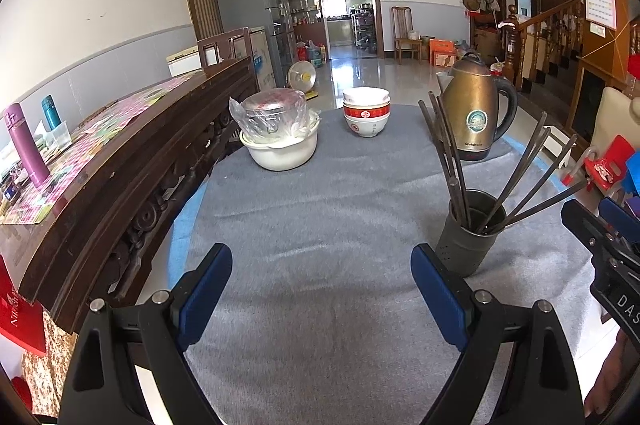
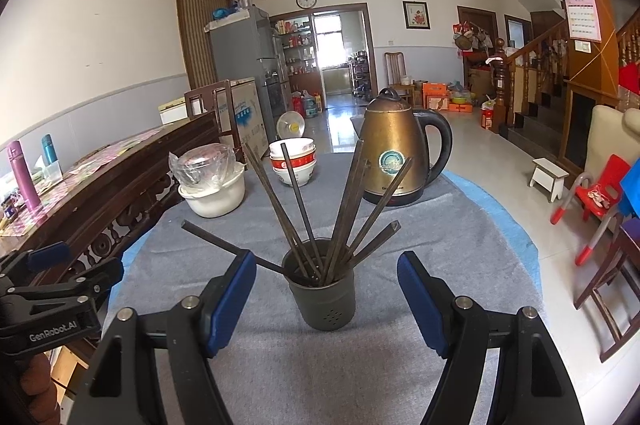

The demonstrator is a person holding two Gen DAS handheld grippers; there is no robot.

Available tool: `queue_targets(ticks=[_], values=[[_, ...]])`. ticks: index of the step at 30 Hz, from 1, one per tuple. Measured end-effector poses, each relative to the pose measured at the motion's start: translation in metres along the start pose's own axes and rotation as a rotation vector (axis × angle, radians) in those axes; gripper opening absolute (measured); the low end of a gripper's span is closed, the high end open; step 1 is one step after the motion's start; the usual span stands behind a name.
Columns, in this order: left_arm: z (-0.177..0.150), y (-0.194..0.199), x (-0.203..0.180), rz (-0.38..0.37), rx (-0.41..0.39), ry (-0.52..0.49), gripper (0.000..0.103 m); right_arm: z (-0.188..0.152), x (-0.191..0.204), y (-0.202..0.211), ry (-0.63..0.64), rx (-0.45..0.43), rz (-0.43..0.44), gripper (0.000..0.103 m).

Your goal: Organize utensils

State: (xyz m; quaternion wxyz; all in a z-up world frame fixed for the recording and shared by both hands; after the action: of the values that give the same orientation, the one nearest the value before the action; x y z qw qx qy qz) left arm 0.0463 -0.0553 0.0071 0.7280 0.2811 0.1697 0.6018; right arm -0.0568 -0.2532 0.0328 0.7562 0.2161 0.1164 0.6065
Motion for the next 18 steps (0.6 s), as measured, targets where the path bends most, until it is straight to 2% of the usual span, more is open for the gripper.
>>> queue_targets(ticks=[18], values=[[0.0016, 0.0036, 0.0048, -0.016, -0.01, 0.006, 0.091, 0.0005, 0.0045, 0.0033, 0.011, -0.009, -0.016, 0.076]])
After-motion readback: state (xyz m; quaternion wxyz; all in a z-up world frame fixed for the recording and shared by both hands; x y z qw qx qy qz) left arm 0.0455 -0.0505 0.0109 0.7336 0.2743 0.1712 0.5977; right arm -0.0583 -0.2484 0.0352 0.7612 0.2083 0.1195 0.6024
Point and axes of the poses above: each gripper's, at about its wrist camera, not at the fingertips, and y roughly against the way its jaws point, x to its left, z to its top, the point moved 5 cm from there along -y, roughly the way its jaws point, and after that the axes turned 2 degrees about y, right-handed, at the moved point
